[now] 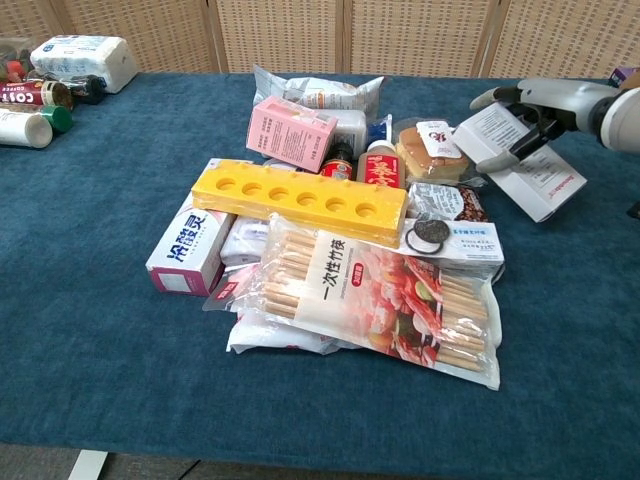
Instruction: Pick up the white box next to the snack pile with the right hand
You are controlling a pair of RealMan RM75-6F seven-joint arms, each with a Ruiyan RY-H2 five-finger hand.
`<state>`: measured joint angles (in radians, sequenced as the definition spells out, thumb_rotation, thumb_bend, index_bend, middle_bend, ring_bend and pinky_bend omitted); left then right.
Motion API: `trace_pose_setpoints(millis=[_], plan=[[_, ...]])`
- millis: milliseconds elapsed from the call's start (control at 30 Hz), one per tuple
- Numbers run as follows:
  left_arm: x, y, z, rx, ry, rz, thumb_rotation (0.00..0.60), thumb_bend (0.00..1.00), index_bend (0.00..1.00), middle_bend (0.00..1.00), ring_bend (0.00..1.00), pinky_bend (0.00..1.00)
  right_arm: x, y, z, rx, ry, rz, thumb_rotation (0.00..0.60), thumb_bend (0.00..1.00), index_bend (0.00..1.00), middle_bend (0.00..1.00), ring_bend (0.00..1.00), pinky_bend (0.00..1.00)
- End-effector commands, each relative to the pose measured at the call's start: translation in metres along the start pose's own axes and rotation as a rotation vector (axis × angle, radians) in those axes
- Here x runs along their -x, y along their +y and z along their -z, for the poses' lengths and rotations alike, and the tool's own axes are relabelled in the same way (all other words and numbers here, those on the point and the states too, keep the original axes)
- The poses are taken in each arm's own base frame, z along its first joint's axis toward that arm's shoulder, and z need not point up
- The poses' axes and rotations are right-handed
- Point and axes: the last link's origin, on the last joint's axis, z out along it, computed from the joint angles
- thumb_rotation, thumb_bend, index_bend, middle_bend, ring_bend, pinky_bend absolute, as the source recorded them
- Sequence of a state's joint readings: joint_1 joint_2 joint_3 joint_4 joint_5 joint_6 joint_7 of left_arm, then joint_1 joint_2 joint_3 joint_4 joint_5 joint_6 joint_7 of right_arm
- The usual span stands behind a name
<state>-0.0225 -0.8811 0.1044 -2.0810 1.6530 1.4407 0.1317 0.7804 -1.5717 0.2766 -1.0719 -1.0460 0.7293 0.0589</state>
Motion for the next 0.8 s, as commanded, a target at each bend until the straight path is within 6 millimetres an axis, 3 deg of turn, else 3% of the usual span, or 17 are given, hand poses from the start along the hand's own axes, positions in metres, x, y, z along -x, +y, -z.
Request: trace_pose_setpoints(millis=[33, 233, 500, 800], plan=[[0.001, 0.000, -0.001, 0.003, -0.002, 0.002, 0.600, 0.14, 0.17, 0.00, 0.00, 0.00, -0.011, 0.004, 0.008, -0.002, 0.038, -0.005, 0.600, 0.25, 0.14, 0.55, 0.85, 0.91], [0.003, 0.001, -0.003, 0.012, -0.009, 0.006, 0.600, 0.14, 0.17, 0.00, 0.00, 0.00, -0.041, 0.001, 0.029, -0.034, 0.126, -0.032, 0.600, 0.25, 0.14, 0.54, 0.85, 0.91], [0.005, 0.006, -0.003, 0.034, -0.015, 0.010, 0.600, 0.14, 0.17, 0.00, 0.00, 0.00, -0.087, -0.026, 0.061, -0.120, 0.232, -0.110, 0.600, 0.24, 0.13, 0.54, 0.85, 0.91], [0.001, 0.004, -0.002, 0.040, 0.004, 0.012, 0.600, 0.14, 0.17, 0.00, 0.00, 0.00, -0.107, -0.049, 0.077, -0.176, 0.280, -0.138, 0.600, 0.23, 0.13, 0.54, 0.85, 0.91]])
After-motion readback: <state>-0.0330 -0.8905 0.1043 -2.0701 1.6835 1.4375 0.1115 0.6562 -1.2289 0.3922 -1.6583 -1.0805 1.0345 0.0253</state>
